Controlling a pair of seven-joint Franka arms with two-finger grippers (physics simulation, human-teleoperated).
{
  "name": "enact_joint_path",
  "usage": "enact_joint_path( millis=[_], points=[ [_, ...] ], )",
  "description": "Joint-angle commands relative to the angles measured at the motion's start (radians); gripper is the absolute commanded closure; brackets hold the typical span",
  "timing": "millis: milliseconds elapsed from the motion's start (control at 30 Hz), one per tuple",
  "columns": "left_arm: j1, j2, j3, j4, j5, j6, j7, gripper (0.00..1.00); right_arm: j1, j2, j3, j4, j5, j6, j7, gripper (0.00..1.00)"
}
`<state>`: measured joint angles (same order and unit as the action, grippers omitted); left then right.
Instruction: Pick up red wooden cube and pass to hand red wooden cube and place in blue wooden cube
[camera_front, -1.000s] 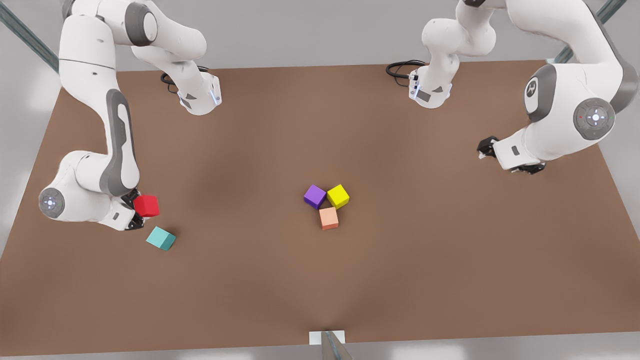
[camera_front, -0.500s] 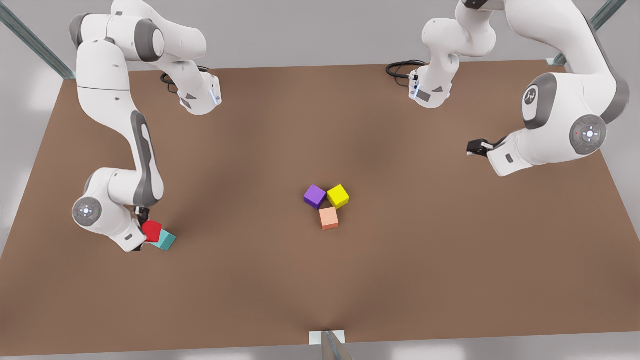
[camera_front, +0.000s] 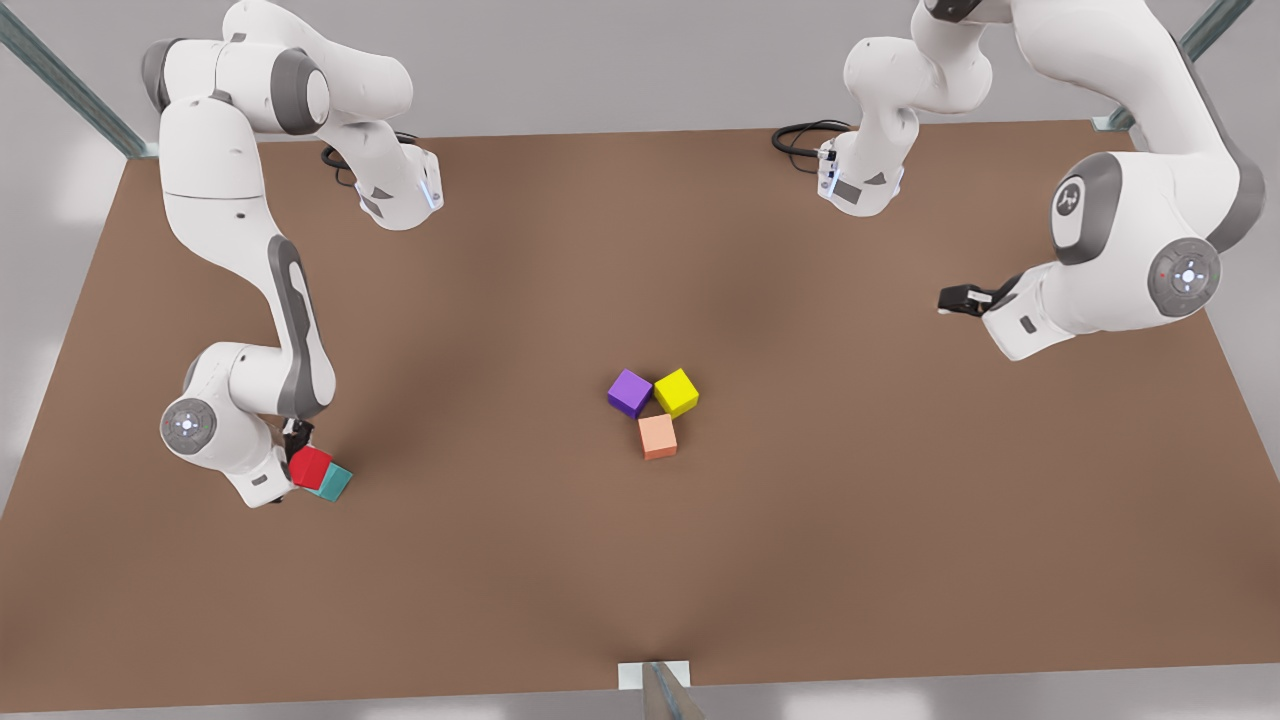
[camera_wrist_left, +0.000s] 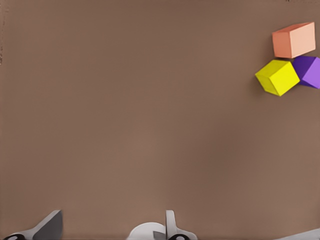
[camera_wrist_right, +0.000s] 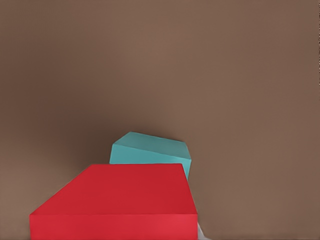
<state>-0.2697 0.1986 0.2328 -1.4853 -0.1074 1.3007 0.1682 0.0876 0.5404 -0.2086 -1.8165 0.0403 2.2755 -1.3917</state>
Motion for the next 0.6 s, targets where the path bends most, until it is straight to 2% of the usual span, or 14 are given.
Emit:
enact_joint_path(
  millis=[0, 33, 567],
  points=[
    [0.0, -0.001, 0.0, 0.0, 0.0, -0.001, -0.055, 0.0, 0.0, 0.0, 0.0, -0.001, -0.002, 0.027, 0.141, 0.58],
    [0.0, -0.001, 0.0, 0.0, 0.0, -0.001, -0.055, 0.0, 0.0, 0.0, 0.0, -0.001, 0.007, 0.032, 0.146, 0.0],
    [0.013, 0.007, 0.0, -0.001, -0.015, -0.001, -0.053, 0.0, 0.029, 0.004, 0.003, 0.01, 0.015, 0.032, 0.174, 0.0]
  ],
)
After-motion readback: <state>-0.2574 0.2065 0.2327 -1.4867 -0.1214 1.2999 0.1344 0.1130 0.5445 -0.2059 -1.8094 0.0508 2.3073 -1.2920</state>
